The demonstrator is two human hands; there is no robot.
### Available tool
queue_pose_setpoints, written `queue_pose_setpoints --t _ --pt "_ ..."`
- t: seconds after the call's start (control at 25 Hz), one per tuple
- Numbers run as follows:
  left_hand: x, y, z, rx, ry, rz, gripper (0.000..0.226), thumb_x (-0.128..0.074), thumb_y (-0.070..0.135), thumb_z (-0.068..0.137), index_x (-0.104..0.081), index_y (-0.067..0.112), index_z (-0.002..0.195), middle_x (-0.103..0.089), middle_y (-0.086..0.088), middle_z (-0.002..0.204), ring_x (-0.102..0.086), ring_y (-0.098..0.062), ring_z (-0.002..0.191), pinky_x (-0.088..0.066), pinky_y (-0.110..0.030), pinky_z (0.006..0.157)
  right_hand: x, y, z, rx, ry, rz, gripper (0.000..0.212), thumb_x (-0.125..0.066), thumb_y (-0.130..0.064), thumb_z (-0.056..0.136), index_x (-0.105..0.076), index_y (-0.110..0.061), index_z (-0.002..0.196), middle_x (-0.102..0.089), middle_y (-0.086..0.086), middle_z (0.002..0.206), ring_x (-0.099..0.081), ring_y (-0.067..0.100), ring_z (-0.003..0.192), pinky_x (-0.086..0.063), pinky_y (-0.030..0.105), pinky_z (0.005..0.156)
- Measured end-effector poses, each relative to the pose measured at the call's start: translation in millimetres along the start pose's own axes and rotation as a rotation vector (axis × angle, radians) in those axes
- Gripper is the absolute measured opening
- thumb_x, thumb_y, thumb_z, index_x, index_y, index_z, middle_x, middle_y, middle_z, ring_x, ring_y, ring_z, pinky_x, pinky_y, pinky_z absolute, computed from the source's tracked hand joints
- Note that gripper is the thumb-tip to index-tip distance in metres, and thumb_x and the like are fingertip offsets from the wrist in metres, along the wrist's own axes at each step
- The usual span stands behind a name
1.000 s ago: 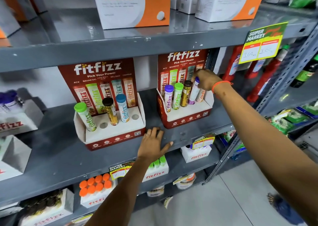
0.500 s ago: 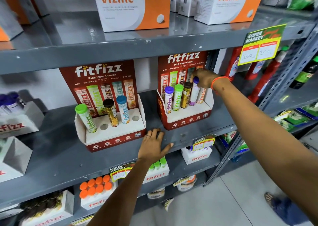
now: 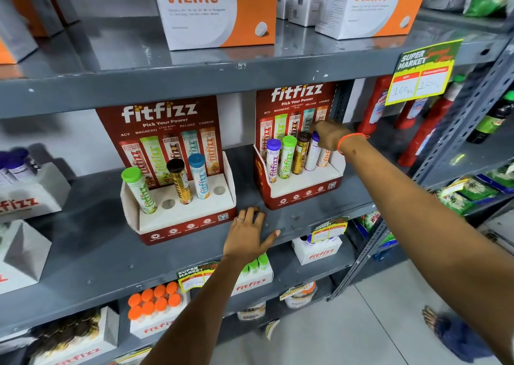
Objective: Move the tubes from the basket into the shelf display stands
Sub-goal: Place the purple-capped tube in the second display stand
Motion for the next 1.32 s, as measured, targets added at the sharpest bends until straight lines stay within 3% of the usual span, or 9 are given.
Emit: queue_pose_setpoints --t 0.16,0.48,0.64,1.12,1.32 --pt "-1.4 -1.3 0.4 0.007 -0.008 0.009 0.066 -0.03 0.066 0.088 -0.037 0.02 0.134 -0.039 -0.005 0.139 -0.035 -0.024 0.126 -0.033 -0.041 0.108 1.9 3.3 3.0 -0.008 0.022 -0.015 0.039 -0.053 0.006 0.089 -0.055 -0.003 0.127 -0.055 0.019 0.131 -0.054 0.037 0.118 -0.047 0.04 0.104" --pt "-3.2 -2.0 0.6 0.011 -0.012 0.02 0.067 -0.028 0.067 0.087 -0.036 0.021 0.135 -0.039 -0.004 0.141 -0.034 -0.024 0.128 -0.032 -0.041 0.109 21.8 10.6 -1.6 -0.094 0.095 0.009 0.049 -0.07 -0.025 0.083 -0.054 -0.003 0.124 -0.061 0.02 0.126 -0.058 0.036 0.113 -0.049 0.04 0.098" --pt "-2.6 -1.5 1.2 0.011 -0.01 0.029 0.067 -0.028 0.067 0.087 -0.036 0.021 0.135 -0.039 -0.004 0.141 -0.035 -0.024 0.128 -0.032 -0.042 0.109 16.0 11.9 -0.9 -0.066 -0.001 0.0 0.045 -0.063 -0.012 0.088 -0.052 -0.007 0.131 -0.058 0.018 0.133 -0.054 0.036 0.119 -0.046 0.038 0.101" --pt "-3.6 -2.5 0.6 0.01 -0.007 0.016 0.067 -0.029 0.066 0.088 -0.036 0.02 0.136 -0.037 -0.004 0.142 -0.033 -0.024 0.129 -0.031 -0.042 0.11 15.3 13.6 -4.4 -0.14 0.008 -0.01 0.037 -0.056 -0.012 0.093 -0.051 0.0 0.128 -0.06 0.021 0.127 -0.058 0.036 0.114 -0.048 0.038 0.096" --pt "1.8 0.6 0.8 -0.02 0.032 0.025 0.066 -0.03 0.066 0.088 -0.038 0.019 0.134 -0.04 -0.006 0.139 -0.036 -0.025 0.125 -0.033 -0.041 0.108 13.3 11.8 -17.5 -0.167 0.021 -0.075 0.035 -0.052 -0.003 0.092 -0.047 0.002 0.127 -0.058 0.024 0.127 -0.057 0.038 0.115 -0.048 0.043 0.097"
Point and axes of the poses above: each hand's wrist, its own z-axis towards the middle knuckle, its own x-axis out of the back of the hand, y = z × x, the point moved 10 cm from there along z, towards the middle knuckle
